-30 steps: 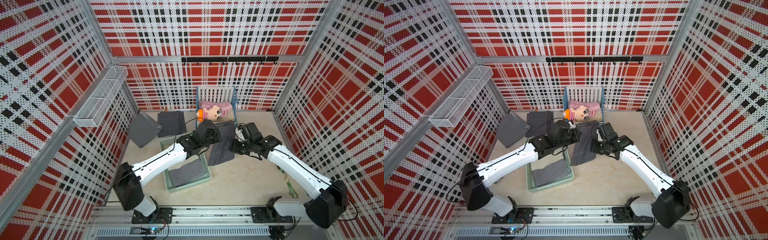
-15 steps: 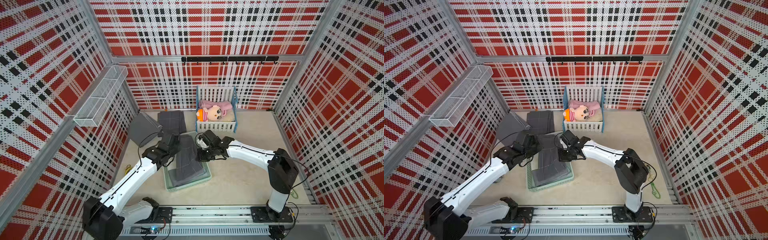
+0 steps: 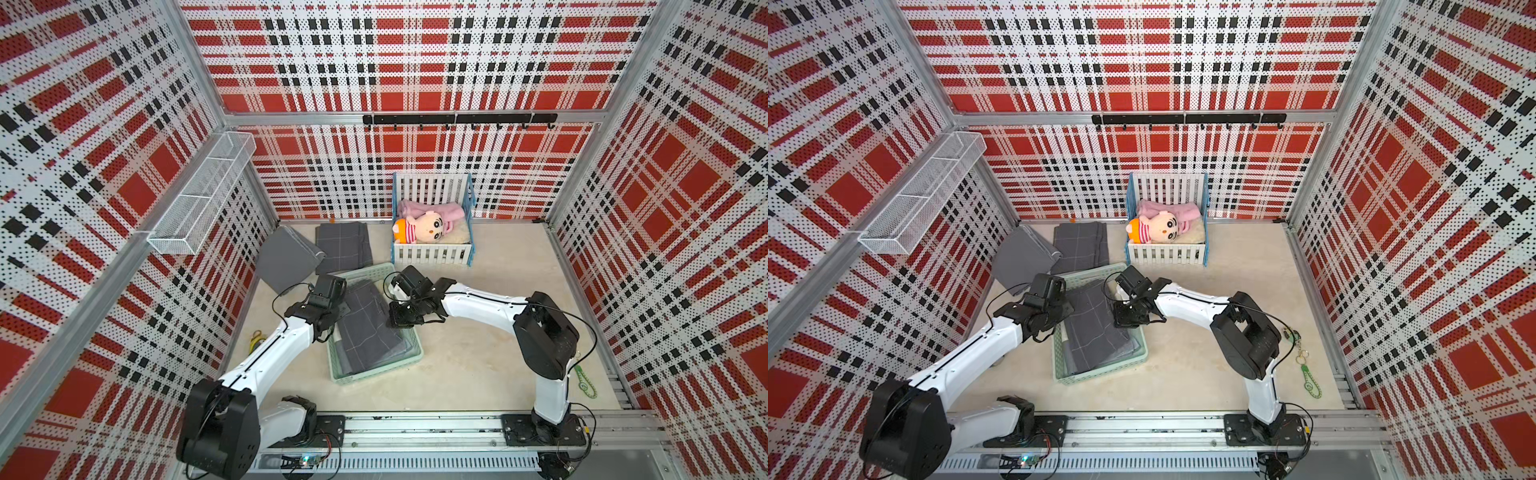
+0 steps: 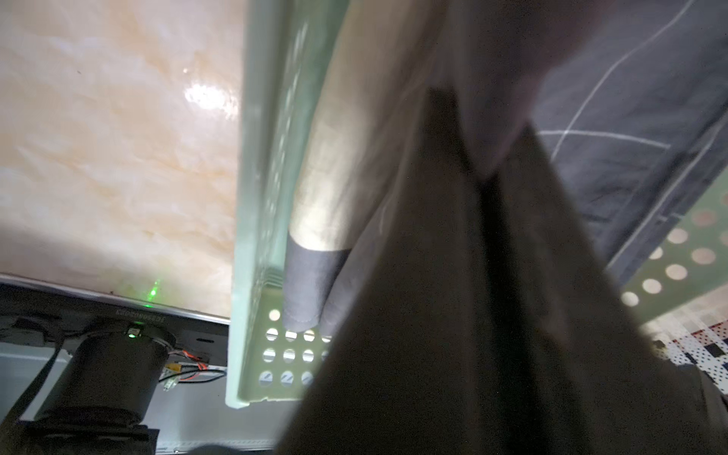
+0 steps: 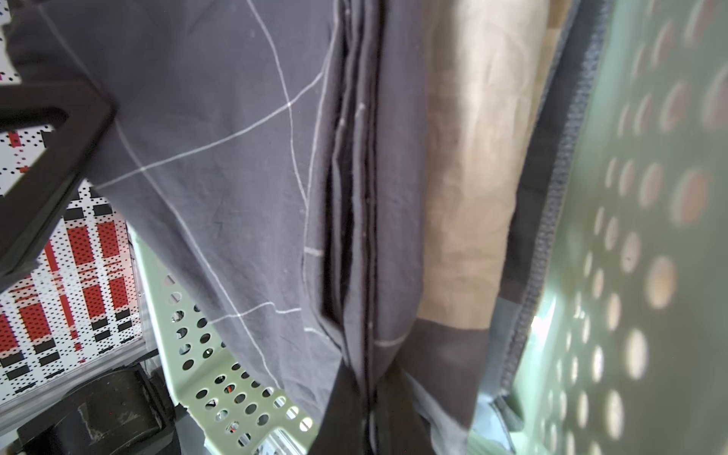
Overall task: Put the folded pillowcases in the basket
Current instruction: Place the pillowcase in the basket.
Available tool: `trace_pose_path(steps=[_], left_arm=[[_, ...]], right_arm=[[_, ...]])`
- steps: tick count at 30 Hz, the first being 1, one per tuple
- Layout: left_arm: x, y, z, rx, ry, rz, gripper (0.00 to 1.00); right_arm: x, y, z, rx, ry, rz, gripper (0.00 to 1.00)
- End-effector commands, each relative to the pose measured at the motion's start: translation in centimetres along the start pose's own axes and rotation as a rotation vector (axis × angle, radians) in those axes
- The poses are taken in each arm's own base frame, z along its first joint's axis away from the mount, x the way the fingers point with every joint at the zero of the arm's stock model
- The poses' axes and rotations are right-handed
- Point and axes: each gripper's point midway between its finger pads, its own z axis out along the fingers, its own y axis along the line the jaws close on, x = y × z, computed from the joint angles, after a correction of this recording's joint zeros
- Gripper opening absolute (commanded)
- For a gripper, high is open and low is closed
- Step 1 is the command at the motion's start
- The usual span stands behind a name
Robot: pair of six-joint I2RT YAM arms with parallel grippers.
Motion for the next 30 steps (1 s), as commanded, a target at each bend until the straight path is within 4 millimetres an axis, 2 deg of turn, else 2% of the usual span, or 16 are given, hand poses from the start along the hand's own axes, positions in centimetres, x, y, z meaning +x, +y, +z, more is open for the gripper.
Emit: trace_pose_path(steps=[1, 5, 6, 7, 9, 10, 11, 13, 16, 18, 20, 23, 27, 30], left_arm=[[-1.6, -0.9, 0.3, 0.012, -0.054, 0.036, 0.0], [-1.5, -0.7, 0.8, -0.005, -0.066, 0.057, 0.0], [-1.4, -0.5, 1.0, -0.008, -0.066, 0.056, 0.0], [-1.1, -0.4, 1.2, -0.01, -0.059, 0.055, 0.04], [-0.6, -0.3, 1.5, -0.012, -0.038, 0.057, 0.28], [-0.5, -0.3, 1.5, -0.015, -0.03, 0.054, 0.37], [-0.6, -0.4, 1.2, -0.009, -0.03, 0.054, 0.42], [-1.6, -1.1, -0.4, 0.019, -0.065, 0.037, 0.52], [-3.9, -2.0, -3.9, 0.063, -0.14, 0.007, 0.61], [-5.1, -1.7, -5.8, 0.056, -0.18, -0.01, 0.68], [-5.4, -1.0, -6.8, 0.025, -0.189, -0.013, 0.69], [-4.0, 0.7, -6.1, -0.056, -0.129, -0.015, 0.7], [-0.8, 3.3, -4.3, -0.153, -0.035, -0.045, 0.69], [1.4, 4.2, -3.7, -0.154, 0.019, -0.085, 0.68]], right_arm=[[1.1, 0.0, 0.2, 0.015, 0.018, -0.007, 0.0], [1.7, -0.8, 0.0, 0.043, 0.022, -0.003, 0.0], [2.0, -1.1, 0.2, 0.053, 0.036, -0.005, 0.02], [2.3, -1.5, 0.3, 0.071, 0.05, -0.002, 0.1], [2.7, -1.8, 0.2, 0.082, 0.056, -0.006, 0.27], [2.6, -1.8, -0.2, 0.083, 0.046, -0.013, 0.3], [2.4, -1.6, -0.7, 0.081, 0.032, -0.024, 0.34], [1.6, -0.8, -2.1, 0.081, -0.009, -0.048, 0.43], [0.9, 0.1, -4.3, 0.092, -0.05, -0.074, 0.46], [0.6, 0.4, -5.7, 0.109, -0.079, -0.091, 0.49], [0.3, 0.5, -6.8, 0.127, -0.101, -0.11, 0.5], [-0.2, -0.1, -7.8, 0.18, -0.127, -0.128, 0.52], [-0.6, -0.3, -8.0, 0.18, -0.142, -0.129, 0.52], [-0.6, -0.3, -7.9, 0.177, -0.143, -0.127, 0.52]])
